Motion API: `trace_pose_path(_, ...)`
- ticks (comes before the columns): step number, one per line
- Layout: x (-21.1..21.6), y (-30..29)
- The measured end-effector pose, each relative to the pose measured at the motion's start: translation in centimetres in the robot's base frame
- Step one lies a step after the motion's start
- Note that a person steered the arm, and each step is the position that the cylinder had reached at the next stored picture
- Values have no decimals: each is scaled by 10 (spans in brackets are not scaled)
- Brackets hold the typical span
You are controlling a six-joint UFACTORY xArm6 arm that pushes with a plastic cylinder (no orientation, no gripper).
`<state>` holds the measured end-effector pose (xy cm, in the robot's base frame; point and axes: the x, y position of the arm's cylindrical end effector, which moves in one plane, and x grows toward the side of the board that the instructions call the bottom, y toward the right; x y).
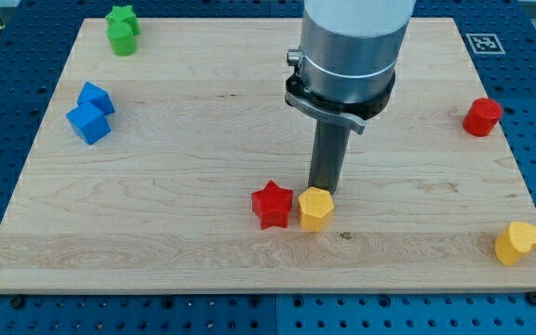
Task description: Push the yellow hexagon left to the yellow heart
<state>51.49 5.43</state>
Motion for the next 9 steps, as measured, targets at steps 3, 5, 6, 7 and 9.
trace_pose_path(3,-3,-32)
trace_pose_path(5,12,-32)
trace_pose_path(6,24,-30)
trace_pose_path(7,33,-26)
trace_pose_path(9,31,2)
